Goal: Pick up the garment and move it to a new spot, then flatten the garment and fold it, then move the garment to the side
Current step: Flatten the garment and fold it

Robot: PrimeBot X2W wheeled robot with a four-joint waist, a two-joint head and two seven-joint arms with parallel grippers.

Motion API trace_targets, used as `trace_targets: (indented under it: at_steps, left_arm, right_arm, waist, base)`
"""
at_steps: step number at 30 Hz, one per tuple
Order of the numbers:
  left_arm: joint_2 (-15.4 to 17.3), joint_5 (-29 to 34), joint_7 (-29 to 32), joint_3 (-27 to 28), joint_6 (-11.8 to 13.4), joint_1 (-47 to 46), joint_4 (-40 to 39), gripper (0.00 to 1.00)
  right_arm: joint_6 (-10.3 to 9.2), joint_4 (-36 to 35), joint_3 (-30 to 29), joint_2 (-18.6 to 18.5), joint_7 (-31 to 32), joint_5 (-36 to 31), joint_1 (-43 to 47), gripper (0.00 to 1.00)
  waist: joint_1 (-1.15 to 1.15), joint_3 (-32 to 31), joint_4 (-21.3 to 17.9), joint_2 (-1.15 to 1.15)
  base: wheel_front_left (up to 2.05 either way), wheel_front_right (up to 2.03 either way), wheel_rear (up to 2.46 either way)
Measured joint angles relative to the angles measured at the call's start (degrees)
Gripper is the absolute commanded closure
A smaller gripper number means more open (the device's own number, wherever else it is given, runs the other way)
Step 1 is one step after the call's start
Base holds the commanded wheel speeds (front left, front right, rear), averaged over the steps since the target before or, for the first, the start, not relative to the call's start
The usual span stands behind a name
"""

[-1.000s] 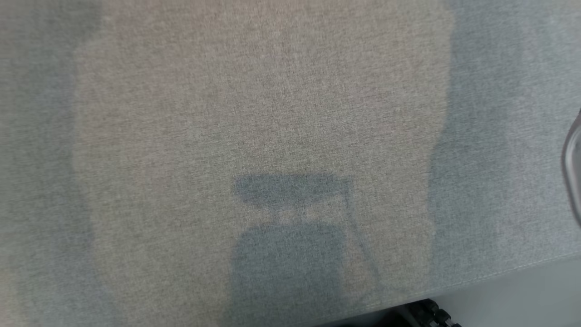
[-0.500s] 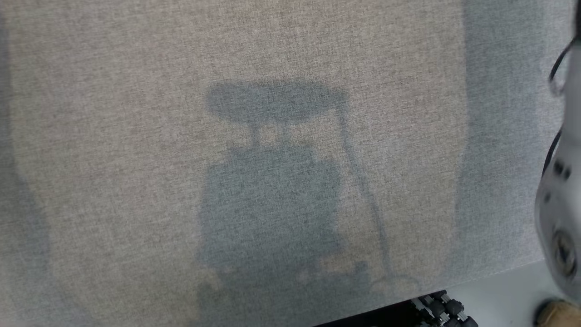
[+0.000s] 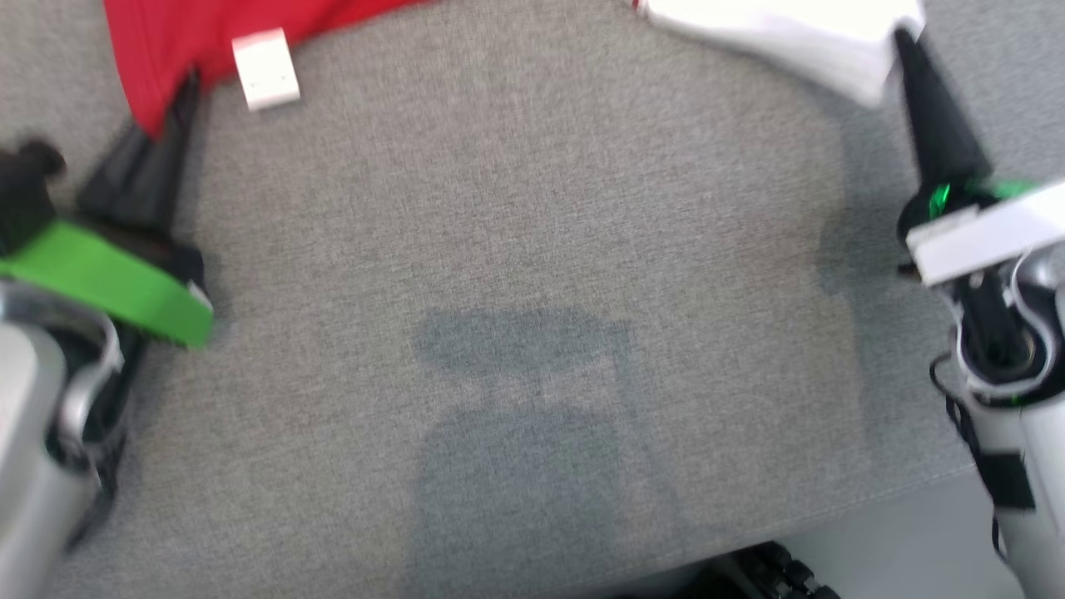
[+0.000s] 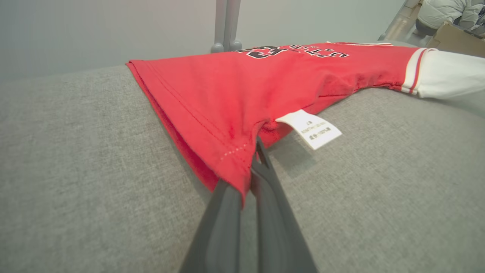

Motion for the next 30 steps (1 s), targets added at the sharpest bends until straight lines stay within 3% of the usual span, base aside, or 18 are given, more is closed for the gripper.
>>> trace_targets:
  at_steps: [8,17,22,30]
  left_arm:
    - [0.2,-4.5,-2.3,-2.0,7.3,25.4,-9.7,1.00]
    - [-5.6,-8.2,-7.5,-4.5,14.3,44.4,-15.2,1.00]
    - [-7.5,-12.0,-7.8,-5.6,14.2,50.2,-17.9,1.00]
    - [-4.0,-13.3,-0.6,-4.9,15.0,47.3,-20.6,1.00]
  right_arm:
    - [0.01,-0.7,-0.4,-2.4,-2.0,-0.5,16.5,1.00]
    - [0.01,-4.6,-3.9,-3.7,-1.2,1.4,37.1,1.00]
    - [0.01,-7.7,-6.7,-3.8,0.3,3.2,45.2,1.00]
    - [0.01,-7.2,-7.6,-3.1,5.1,2.9,37.2,1.00]
  waist:
    - [0.00,-8.9,-0.4,0.00]
    - [-0.01,-17.8,0.0,0.00]
    - [-0.01,-20.9,0.9,0.00]
    - [0.00,-22.3,1.5,0.00]
  base:
    - [0.00,0.00,0.00]
    - [0.00,0.00,0.00]
    - [0.00,0.00,0.00]
    - [0.00,0.00,0.00]
